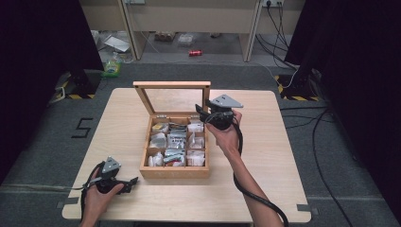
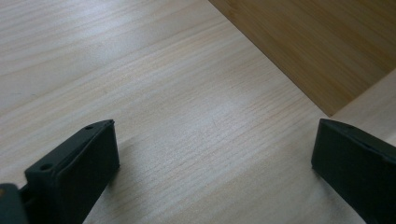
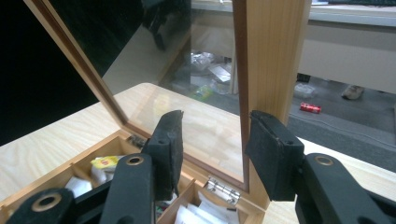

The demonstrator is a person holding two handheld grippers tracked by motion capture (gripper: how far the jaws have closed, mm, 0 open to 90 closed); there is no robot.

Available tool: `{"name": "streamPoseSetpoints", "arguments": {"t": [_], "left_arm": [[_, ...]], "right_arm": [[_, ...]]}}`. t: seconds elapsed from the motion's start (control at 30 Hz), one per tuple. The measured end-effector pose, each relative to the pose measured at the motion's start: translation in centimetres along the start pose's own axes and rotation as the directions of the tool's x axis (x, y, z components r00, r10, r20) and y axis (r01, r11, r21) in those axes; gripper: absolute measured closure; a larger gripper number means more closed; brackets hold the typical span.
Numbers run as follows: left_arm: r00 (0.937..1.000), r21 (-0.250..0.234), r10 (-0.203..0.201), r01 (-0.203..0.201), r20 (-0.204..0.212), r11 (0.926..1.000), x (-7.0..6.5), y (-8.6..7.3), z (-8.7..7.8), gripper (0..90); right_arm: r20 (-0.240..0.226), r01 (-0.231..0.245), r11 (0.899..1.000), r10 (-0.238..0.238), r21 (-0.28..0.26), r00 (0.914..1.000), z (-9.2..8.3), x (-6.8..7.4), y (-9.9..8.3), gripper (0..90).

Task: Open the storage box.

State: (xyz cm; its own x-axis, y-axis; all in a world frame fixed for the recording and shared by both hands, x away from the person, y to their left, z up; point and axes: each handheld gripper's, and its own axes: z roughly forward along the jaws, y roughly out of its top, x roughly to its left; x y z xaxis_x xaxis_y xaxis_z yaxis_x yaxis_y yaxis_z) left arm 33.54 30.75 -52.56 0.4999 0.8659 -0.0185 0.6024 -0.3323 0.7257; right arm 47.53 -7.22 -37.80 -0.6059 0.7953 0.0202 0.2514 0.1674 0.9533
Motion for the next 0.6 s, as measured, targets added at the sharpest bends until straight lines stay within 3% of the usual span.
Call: {"name": "streamPoseSetpoints", "arguments": {"t": [0.3,0.6], "left_arm": [[1.0,0.0,-0.001,0.001,0.002,1.0,0.0,0.0,0.0,0.1],[1.0,0.001,0.0,0.0,0.003,1.0,-0.1,-0.1,-0.1,0.1]], "right_arm": [[0.041,-0.019,1.0,0.019,0.015,0.999,1.5,-0.5,0.9,52.6],[0.073,-0.045,0.998,0.041,0.042,0.9965,2.3,-1.3,0.6,51.2]]}}
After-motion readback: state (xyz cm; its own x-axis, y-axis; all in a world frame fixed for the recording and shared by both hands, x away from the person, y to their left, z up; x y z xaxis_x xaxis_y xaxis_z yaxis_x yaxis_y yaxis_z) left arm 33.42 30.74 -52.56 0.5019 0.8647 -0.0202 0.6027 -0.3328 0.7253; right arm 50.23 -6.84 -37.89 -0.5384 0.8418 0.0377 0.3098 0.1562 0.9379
